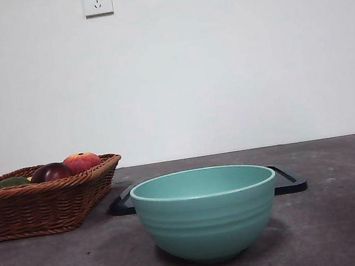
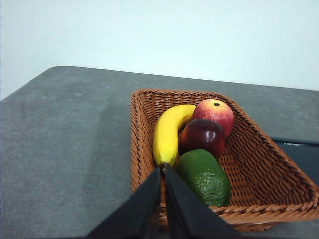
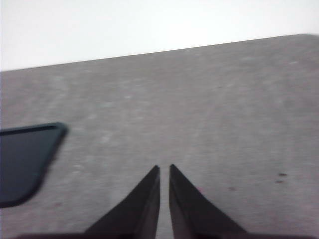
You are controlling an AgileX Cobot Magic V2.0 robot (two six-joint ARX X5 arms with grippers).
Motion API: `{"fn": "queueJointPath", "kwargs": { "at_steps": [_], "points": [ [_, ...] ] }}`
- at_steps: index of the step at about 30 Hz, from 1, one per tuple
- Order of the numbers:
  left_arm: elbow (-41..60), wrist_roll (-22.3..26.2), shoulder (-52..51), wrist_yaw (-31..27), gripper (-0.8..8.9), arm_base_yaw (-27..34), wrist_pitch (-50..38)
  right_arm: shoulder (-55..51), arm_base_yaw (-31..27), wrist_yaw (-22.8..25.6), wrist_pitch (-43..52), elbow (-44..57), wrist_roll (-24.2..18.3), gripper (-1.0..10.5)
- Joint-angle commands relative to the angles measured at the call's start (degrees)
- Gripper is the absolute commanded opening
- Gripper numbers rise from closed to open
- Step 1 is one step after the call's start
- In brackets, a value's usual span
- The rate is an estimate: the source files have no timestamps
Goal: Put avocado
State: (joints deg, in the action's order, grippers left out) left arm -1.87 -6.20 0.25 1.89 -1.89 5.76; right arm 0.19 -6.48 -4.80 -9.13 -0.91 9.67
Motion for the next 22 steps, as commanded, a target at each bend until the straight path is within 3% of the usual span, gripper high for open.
{"fn": "queueJointPath", "kwargs": {
  "at_steps": [1, 9, 17, 22],
  "points": [
    [0.5, -2.5, -0.1, 0.1, 0.17, 0.0, -0.9, 0.0, 0.0, -0.7, 0.8, 0.0, 5.6, 0.1],
    [-5.7, -8.8, 2.1, -1.7, 0.17, 0.0, -4.3, 0.9, 0.0, -1.5, 0.5, -6.1, 13.9, 0.1],
    [-16.5, -9.4, 12.9, -0.3, 0.17, 0.0, -3.3, 9.9, 0.0, -5.4, -2.9, -15.3, 13.9, 0.1],
    [-25.9, -9.3, 22.5, 4.4, 0.17, 0.0, -0.4, 18.2, 0.0, -11.4, -3.6, -21.3, 13.7, 0.1]
  ]
}}
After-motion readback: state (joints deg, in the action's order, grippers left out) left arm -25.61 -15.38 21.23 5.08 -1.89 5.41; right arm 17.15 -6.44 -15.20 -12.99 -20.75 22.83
